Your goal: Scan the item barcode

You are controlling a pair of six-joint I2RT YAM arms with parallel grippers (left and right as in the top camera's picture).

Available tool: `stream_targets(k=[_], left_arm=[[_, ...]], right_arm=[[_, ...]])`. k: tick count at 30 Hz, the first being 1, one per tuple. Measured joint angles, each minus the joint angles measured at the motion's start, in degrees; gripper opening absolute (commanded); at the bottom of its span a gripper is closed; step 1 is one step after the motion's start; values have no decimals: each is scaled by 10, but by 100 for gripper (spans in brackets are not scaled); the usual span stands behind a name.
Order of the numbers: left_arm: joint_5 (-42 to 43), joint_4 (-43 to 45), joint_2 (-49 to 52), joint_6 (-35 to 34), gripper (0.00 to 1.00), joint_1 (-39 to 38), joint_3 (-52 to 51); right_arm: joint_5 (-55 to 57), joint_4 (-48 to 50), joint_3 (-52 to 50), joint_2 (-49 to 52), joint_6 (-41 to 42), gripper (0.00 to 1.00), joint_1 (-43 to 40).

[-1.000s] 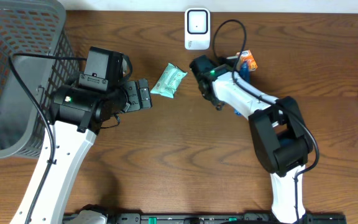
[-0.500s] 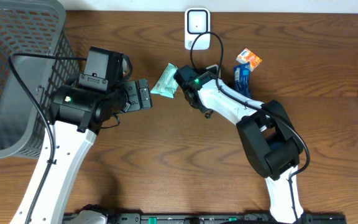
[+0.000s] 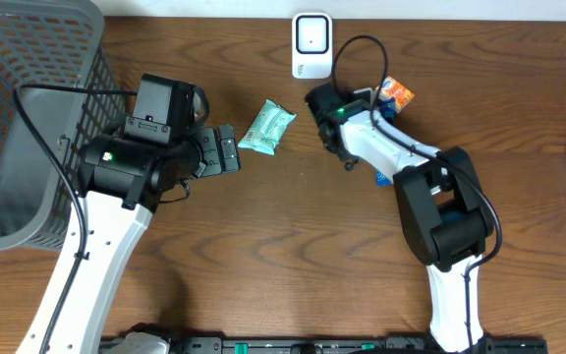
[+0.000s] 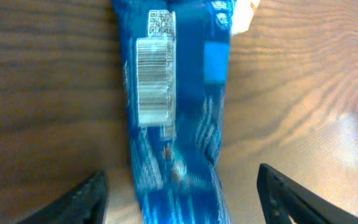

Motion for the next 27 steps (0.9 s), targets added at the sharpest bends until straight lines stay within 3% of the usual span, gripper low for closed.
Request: stream_targets(k=[5,9,15,19,22,27], left_arm=[[0,0,0,0,98,0,0],[0,0,0,0,98,0,0],[0,0,0,0,98,0,0],[0,0,0,0,98,0,0],[0,0,0,0,98,0,0],[0,0,0,0,98,0,0]], right_arm=[[-10,30,2,5,-39,70,-7],[2,38,11,16,-50,64,-6],[49,20,25,46,-58,27,-2],[63,7,24,54,-55,27,-2],[65,7,24,54,-53,36,-2],[71,8,24,54,-53,38,-6]])
